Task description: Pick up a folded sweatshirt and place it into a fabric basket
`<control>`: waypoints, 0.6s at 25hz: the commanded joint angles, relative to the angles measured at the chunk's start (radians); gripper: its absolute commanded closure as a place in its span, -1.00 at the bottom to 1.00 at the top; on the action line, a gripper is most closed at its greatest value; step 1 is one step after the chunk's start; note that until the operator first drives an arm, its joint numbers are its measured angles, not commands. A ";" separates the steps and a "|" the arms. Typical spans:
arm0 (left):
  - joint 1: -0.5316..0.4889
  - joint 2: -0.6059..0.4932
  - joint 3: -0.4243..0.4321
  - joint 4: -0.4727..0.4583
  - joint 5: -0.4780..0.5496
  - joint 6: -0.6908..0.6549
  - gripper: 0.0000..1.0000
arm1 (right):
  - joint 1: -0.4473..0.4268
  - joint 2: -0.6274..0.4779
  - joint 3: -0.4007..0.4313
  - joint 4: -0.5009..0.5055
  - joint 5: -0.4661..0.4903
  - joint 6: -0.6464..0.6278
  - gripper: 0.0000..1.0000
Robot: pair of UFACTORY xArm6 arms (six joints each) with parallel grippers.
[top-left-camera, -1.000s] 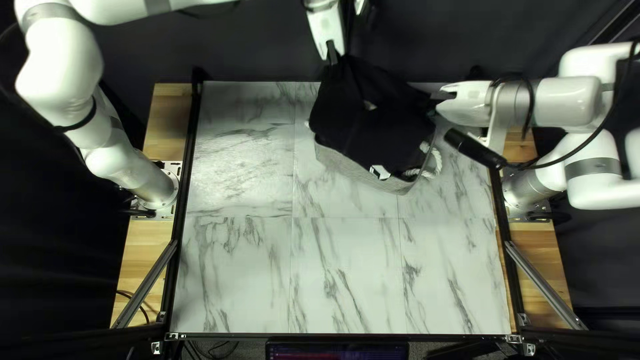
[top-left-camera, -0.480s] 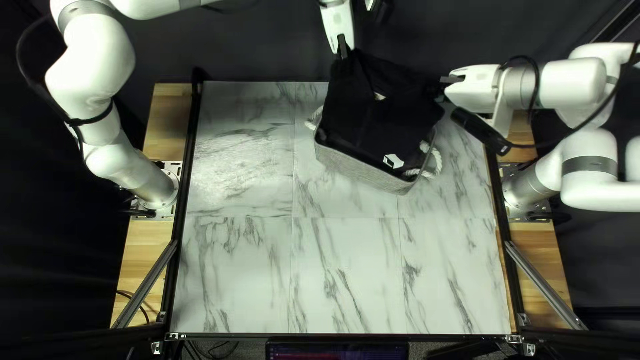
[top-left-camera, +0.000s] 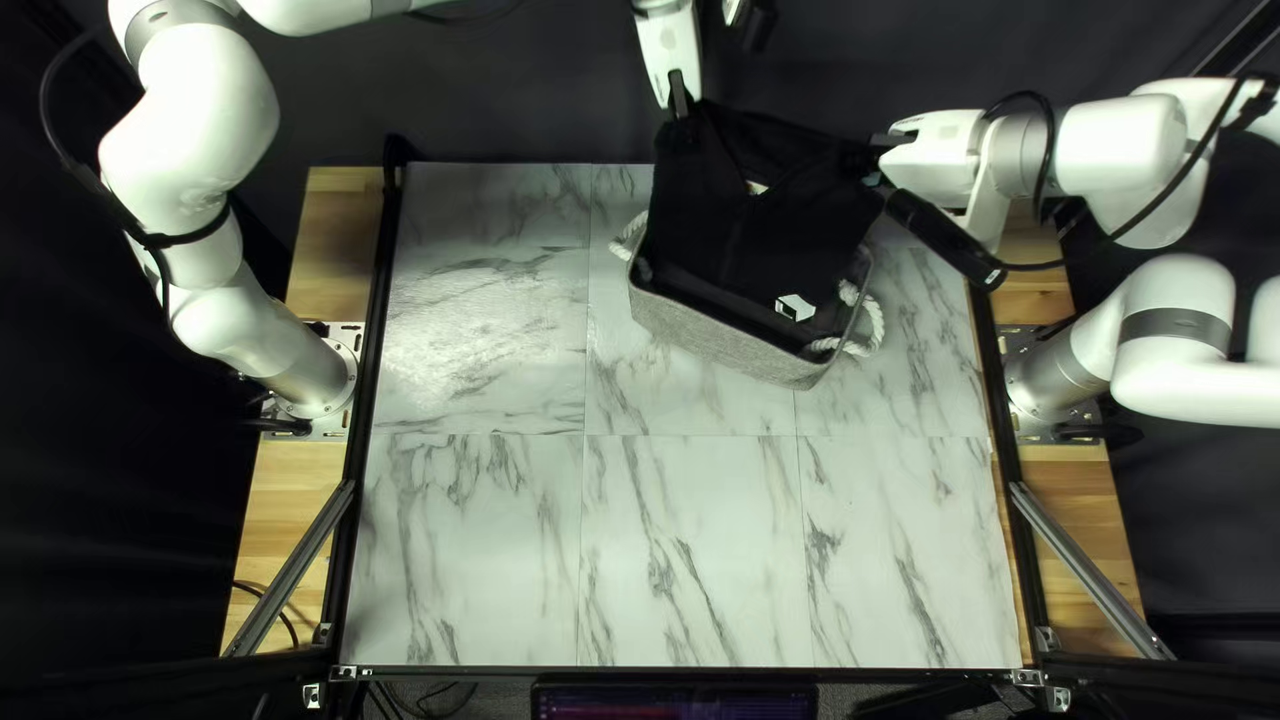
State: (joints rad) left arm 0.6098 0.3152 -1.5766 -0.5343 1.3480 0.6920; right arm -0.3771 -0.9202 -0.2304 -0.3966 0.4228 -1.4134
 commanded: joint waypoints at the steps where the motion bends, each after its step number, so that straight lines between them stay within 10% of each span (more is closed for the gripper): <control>1: 0.002 -0.023 0.049 -0.015 -0.021 0.026 1.00 | 0.030 0.060 -0.034 -0.035 0.007 0.091 1.00; 15: -0.021 -0.084 0.174 -0.023 -0.077 0.051 1.00 | 0.083 0.030 -0.019 0.069 0.084 0.183 1.00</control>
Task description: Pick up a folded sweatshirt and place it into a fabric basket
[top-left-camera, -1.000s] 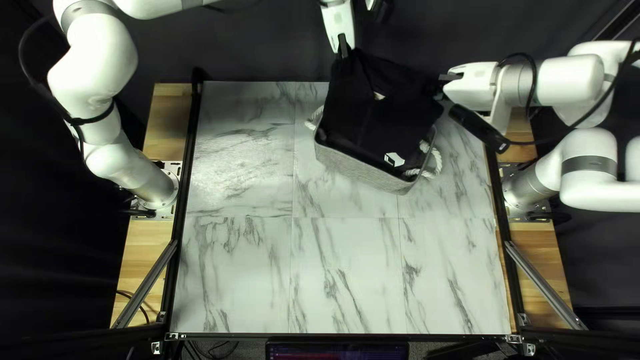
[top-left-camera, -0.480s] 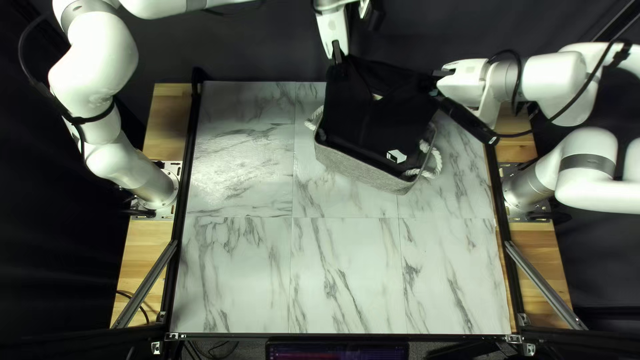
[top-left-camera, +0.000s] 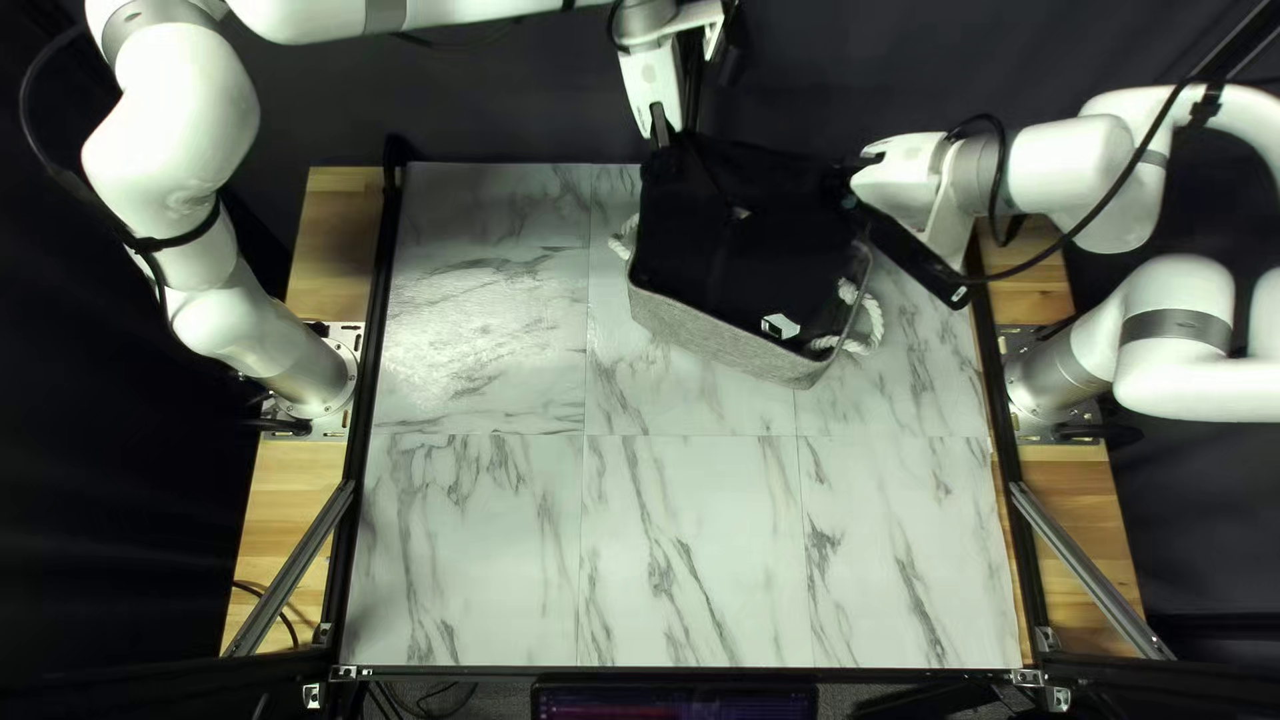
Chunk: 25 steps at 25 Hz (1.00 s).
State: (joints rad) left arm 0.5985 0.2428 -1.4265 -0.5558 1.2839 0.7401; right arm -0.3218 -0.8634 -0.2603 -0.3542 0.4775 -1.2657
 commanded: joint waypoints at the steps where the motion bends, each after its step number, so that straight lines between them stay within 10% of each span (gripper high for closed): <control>1: -0.012 -0.010 0.024 -0.001 -0.013 0.003 1.00 | 0.039 -0.025 0.007 0.030 0.036 0.052 1.00; 25: -0.013 0.077 -0.002 0.013 -0.026 0.013 1.00 | 0.089 0.021 -0.005 0.072 0.039 0.236 1.00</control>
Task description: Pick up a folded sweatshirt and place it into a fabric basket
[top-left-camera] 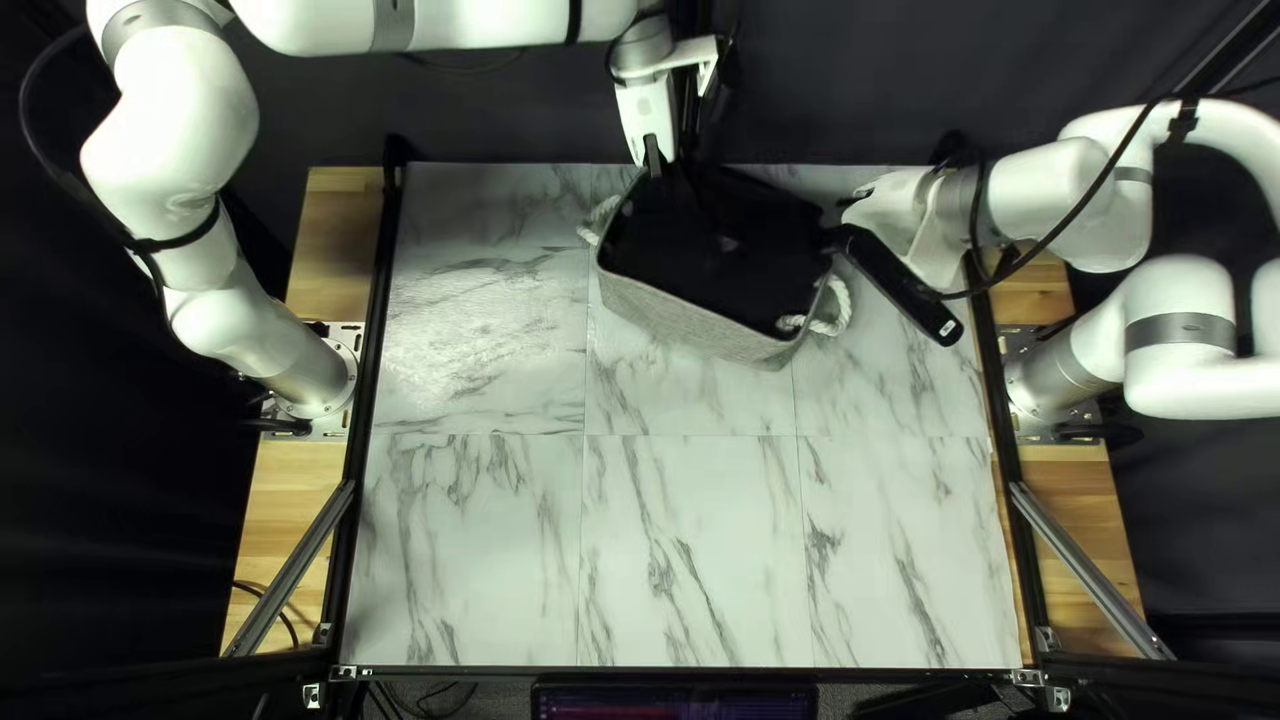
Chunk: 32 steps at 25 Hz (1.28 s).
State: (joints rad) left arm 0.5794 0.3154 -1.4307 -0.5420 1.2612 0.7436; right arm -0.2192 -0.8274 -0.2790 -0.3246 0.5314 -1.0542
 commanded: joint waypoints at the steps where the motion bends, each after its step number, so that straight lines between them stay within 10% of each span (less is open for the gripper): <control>1: 0.009 0.003 0.005 -0.001 -0.004 0.014 1.00 | -0.020 -0.026 0.020 0.068 -0.021 0.022 1.00; 10: 0.025 0.012 -0.004 0.009 0.000 0.030 1.00 | -0.076 -0.053 0.031 0.291 -0.032 -0.116 1.00; 11: 0.025 0.014 -0.002 0.009 -0.003 0.032 1.00 | -0.071 -0.034 0.024 0.295 -0.040 -0.110 -0.89; 12: 0.024 0.013 0.001 0.008 -0.004 0.033 1.00 | -0.067 -0.024 0.022 0.297 -0.042 -0.106 -1.00; 17: 0.020 0.006 0.013 0.009 -0.007 0.034 1.00 | 0.001 0.019 0.001 0.148 -0.048 0.066 -1.00; 25: 0.012 -0.026 0.030 0.021 -0.005 0.022 1.00 | 0.354 -0.007 0.033 -0.533 0.052 0.814 -1.00; 32: 0.010 -0.049 0.064 0.019 -0.020 0.024 1.00 | 0.453 -0.091 0.002 -0.484 0.145 0.801 -1.00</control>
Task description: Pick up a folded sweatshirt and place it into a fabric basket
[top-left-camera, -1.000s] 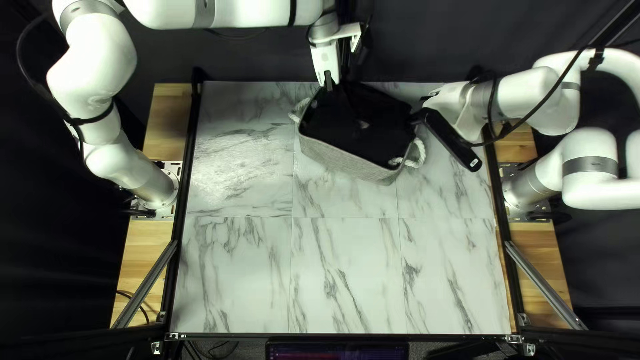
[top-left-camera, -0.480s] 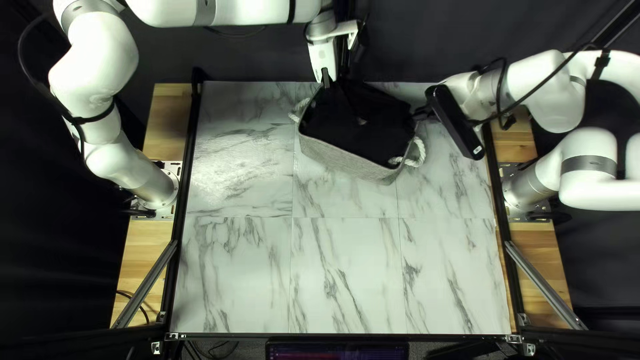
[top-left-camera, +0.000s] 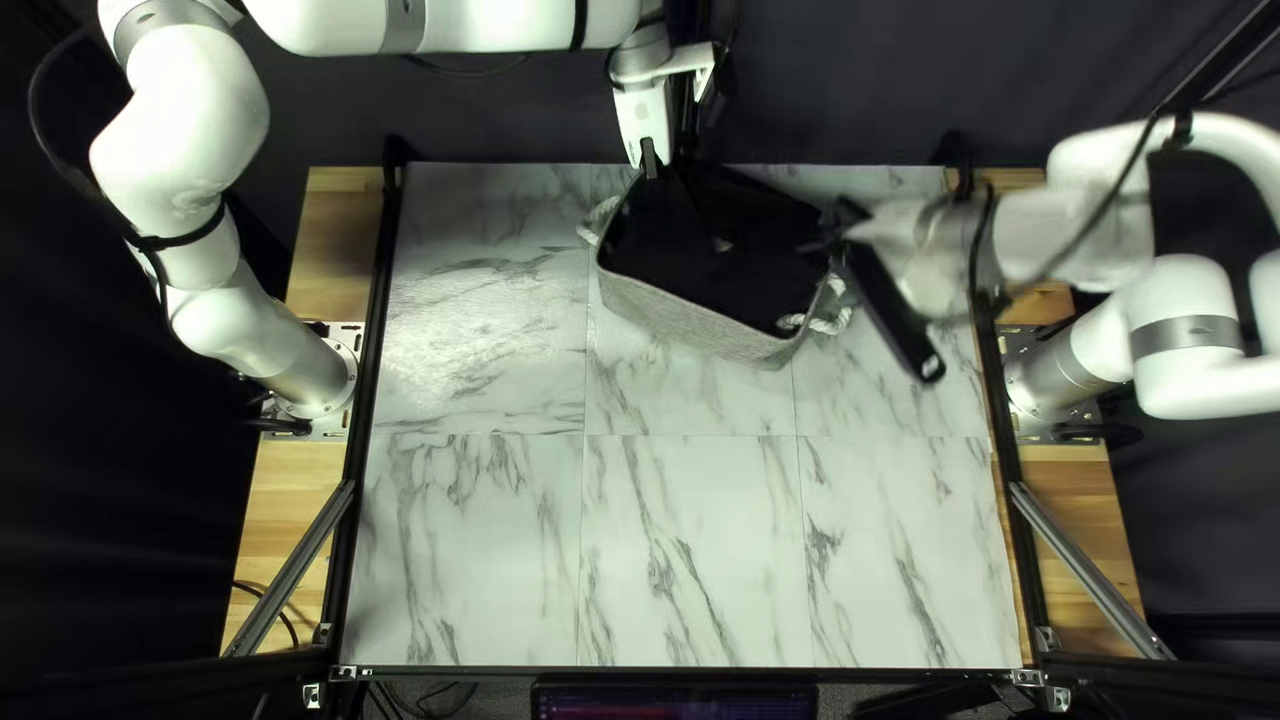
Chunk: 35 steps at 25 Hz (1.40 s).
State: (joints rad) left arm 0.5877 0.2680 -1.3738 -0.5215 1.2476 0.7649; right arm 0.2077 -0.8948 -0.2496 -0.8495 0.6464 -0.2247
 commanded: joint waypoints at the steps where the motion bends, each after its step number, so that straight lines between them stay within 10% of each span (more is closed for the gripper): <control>1: 0.002 -0.002 0.008 -0.002 -0.007 0.003 1.00 | 0.013 -0.031 -0.039 0.078 0.027 -0.055 -1.00; 16: 0.001 -0.011 0.021 0.007 -0.013 -0.003 1.00 | 0.176 0.199 -0.731 0.362 0.661 -0.070 -1.00; 35: -0.005 0.159 -0.108 0.027 -0.037 0.023 1.00 | 0.202 0.194 -0.758 0.352 0.709 -0.052 -1.00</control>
State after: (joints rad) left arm 0.5888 0.4134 -1.4655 -0.4984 1.2126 0.7839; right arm 0.4094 -0.7011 -1.0076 -0.4976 1.3549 -0.2770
